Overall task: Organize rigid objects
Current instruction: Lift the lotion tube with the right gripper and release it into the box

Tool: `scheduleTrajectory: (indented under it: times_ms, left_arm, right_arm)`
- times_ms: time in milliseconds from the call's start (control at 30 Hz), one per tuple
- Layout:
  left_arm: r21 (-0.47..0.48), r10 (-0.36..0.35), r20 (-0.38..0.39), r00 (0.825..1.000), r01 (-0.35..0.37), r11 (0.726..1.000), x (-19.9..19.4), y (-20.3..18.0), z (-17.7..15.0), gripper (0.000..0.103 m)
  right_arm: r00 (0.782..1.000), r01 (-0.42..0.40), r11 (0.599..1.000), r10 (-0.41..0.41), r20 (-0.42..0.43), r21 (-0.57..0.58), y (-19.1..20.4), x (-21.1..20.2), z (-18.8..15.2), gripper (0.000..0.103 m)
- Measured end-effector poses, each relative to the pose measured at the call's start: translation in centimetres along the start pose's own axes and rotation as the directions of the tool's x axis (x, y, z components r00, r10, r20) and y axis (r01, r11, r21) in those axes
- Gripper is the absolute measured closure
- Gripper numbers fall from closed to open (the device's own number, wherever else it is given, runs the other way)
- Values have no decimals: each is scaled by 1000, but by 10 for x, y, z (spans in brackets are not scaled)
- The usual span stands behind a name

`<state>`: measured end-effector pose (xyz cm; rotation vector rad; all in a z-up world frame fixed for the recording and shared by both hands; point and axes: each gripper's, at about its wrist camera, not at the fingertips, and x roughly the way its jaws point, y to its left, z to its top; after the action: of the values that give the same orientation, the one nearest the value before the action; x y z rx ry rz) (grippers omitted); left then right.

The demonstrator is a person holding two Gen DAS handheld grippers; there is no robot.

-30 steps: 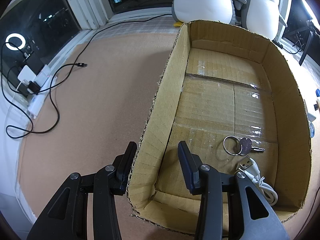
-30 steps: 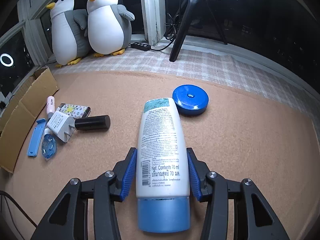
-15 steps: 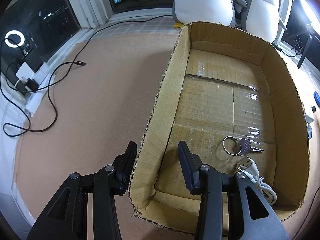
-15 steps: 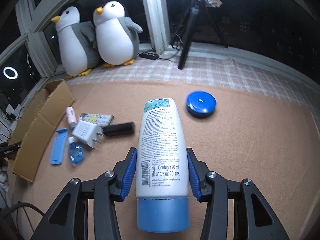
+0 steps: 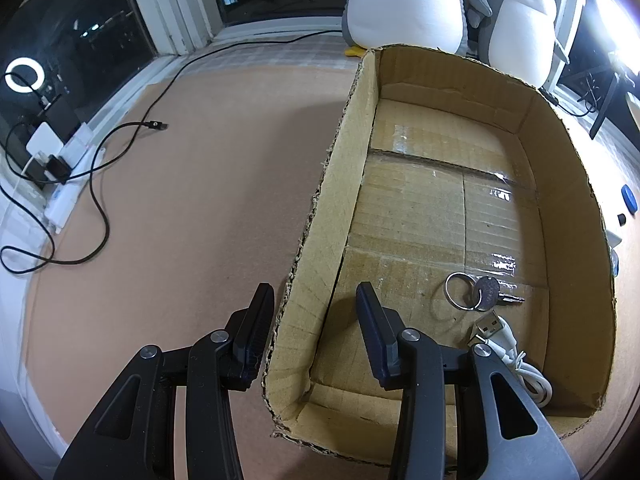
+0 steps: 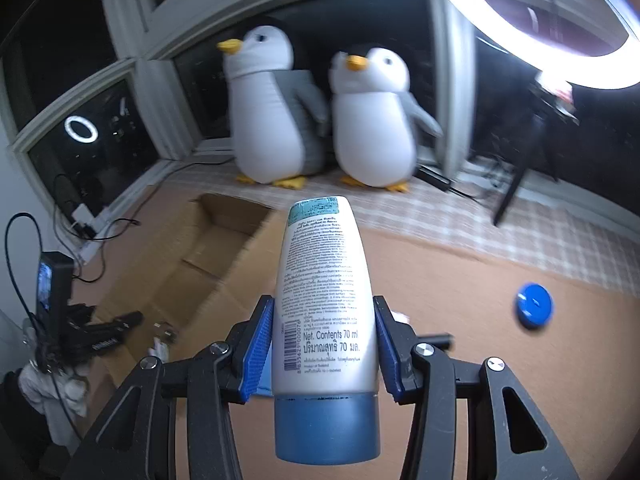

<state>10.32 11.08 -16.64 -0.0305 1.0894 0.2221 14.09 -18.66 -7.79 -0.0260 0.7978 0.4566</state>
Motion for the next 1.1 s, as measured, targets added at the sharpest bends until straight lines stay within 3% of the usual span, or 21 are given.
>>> scheduleTrajectory:
  times_ms: [267,567,933,1100]
  left_arm:
    - [-5,-20,5,1000,20,1000,0,2,-2,62]
    - [-11,-33,10,999,33,999,1,3,-1,62]
    - [-10,-27,12,1000,27,1000,0,2,-1,62]
    - [-10,-22,13,1000,23,1000,0,0,-1,62]
  right_arm:
    - [996,-89,991,87,-28,-96,79,33,15,59]
    - [987,-148,980,137,-85,-130,134,70,14,59]
    - [981,-165,977,147,-130,-137,156,92,13,58]
    - [984,-153,979,140,-107,-131,154,88,14,47]
